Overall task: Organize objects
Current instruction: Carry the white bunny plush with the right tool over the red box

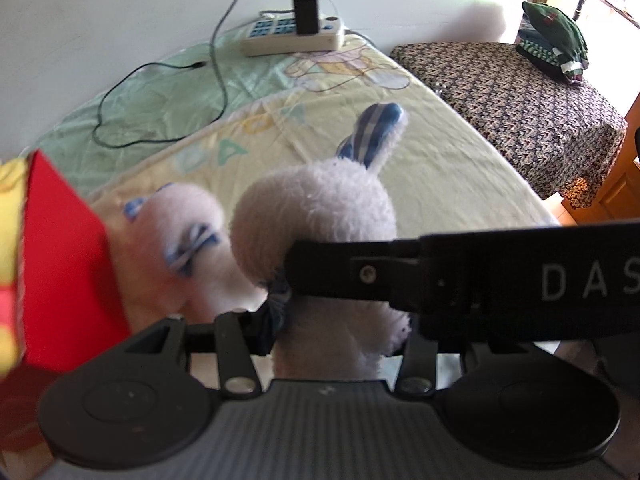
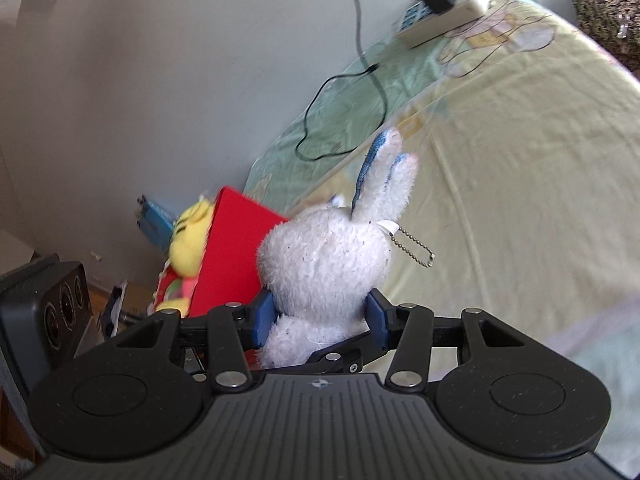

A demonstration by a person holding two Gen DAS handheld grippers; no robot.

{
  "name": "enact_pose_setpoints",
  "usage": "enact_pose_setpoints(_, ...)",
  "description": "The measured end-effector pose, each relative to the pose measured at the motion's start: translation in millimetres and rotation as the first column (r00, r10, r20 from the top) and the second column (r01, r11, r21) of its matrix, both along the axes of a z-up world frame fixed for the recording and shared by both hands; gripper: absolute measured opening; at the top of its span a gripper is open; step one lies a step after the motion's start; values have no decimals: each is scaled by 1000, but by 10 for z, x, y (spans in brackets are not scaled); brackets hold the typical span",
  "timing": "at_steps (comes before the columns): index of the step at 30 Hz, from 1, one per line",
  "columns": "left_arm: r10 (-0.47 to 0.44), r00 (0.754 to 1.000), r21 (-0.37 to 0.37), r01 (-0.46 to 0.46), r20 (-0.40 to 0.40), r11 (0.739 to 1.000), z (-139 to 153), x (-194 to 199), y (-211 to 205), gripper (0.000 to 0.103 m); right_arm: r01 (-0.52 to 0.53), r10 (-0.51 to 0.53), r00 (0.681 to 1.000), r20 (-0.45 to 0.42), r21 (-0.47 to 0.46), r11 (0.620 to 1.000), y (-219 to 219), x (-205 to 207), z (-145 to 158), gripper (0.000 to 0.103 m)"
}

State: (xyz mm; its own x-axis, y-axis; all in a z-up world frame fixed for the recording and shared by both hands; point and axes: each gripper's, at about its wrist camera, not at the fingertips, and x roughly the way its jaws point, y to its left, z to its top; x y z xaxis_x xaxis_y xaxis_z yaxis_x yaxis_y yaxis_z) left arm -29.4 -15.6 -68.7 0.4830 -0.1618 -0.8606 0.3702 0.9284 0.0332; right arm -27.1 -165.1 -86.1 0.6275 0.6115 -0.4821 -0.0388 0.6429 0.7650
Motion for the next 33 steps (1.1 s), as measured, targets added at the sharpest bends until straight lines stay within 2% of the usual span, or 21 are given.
enact_pose_setpoints(6,40,999,-12,-40,-10,999,47,-239,362,47,-65,64,998,-12,-16,998,353,-71,59,51)
enact_pose_setpoints(14,5,1000,-20,-5,6,1000,194,-580,927,47,-121,121,993,2,-61,991,971,-209,244,51)
enact_pose_setpoints(25,-64,990,-100,77,126,992,585,-995,1757,47,-138,144,986,79,-72,988,1654,-302,650,51)
enact_pose_setpoints(33,-30,973,-152,66,228,986,880,-1001,2251,48,-142,154,969,193,-73,987,2091,-184,939,51)
